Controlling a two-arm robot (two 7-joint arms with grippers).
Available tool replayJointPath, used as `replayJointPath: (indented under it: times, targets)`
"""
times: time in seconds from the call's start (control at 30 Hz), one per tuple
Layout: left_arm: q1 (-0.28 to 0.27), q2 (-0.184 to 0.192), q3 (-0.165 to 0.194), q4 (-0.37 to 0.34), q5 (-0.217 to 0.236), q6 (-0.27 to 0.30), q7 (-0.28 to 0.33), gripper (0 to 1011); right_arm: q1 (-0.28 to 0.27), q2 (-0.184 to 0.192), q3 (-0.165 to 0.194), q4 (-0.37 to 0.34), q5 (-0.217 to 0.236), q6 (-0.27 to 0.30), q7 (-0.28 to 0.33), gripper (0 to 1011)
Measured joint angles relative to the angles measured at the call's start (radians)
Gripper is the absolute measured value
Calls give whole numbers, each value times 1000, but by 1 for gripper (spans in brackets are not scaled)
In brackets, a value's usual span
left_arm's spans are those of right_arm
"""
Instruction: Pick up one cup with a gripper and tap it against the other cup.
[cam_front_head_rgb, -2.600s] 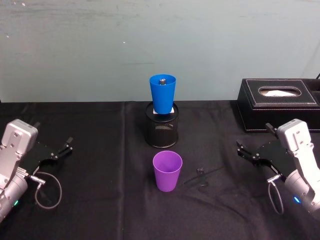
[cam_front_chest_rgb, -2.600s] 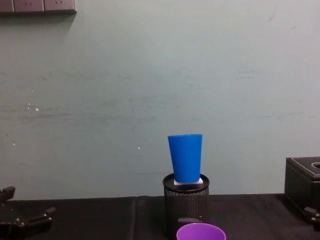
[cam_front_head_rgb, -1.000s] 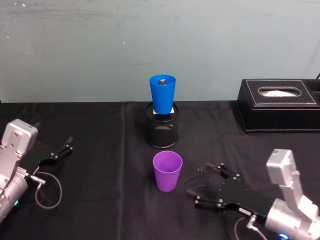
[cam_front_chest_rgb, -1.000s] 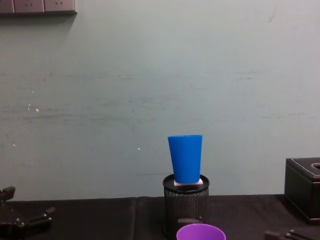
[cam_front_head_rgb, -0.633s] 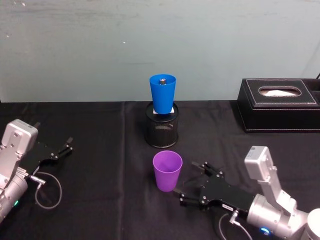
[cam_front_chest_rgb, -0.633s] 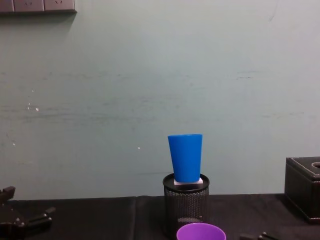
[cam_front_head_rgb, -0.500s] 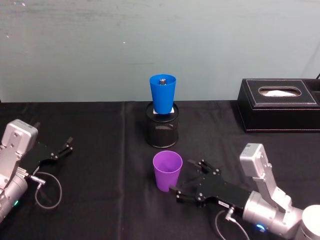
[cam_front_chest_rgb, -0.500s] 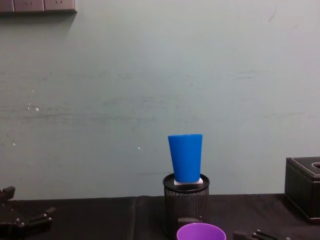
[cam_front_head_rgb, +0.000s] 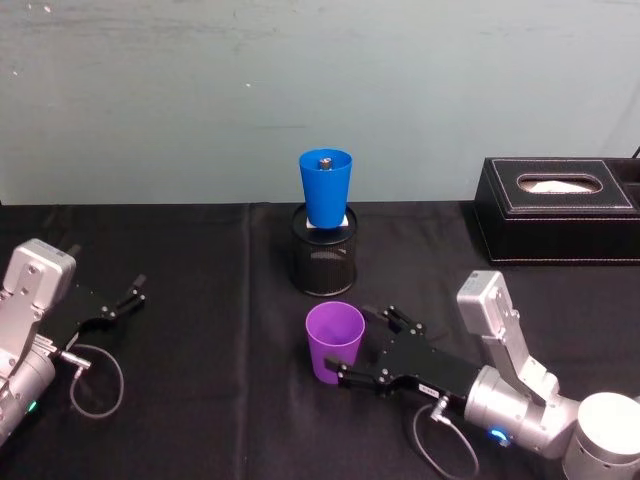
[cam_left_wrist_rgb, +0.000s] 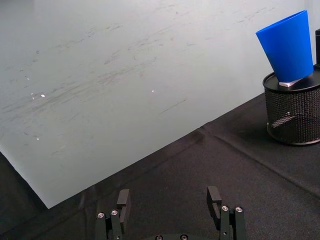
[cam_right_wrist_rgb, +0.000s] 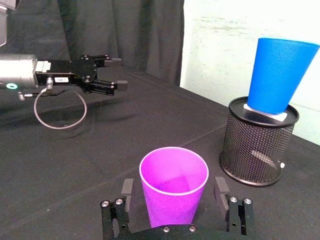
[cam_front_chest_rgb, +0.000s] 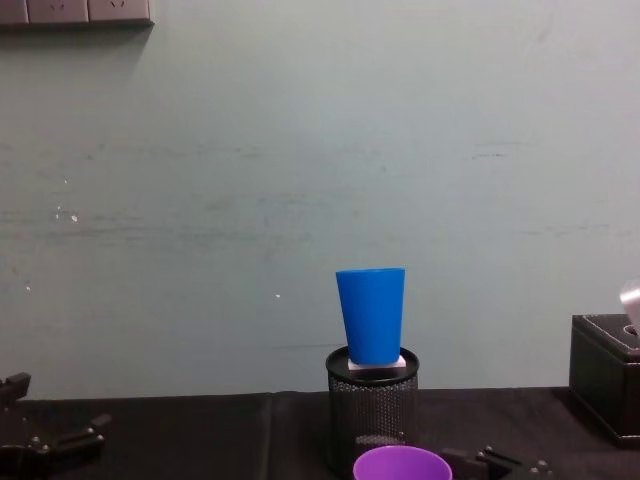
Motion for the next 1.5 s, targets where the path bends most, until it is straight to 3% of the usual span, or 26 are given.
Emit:
replayJointPath:
  times: [0.73, 1.07, 1.3, 1.5]
  targets:
    - [0, 0, 0, 0, 0, 0, 0, 1000, 51, -76, -2, 86, -25, -6, 14, 1003]
    - [0, 0, 0, 0, 0, 0, 0, 1000, 51, -77, -2, 87, -26, -10, 13, 1000]
    - [0, 0, 0, 0, 0, 0, 0, 1000, 51, -76, -2, 86, -26, -9, 13, 842]
    - [0, 0, 0, 0, 0, 0, 0, 1000, 50, -76, -2, 85, -25, -9, 13, 784]
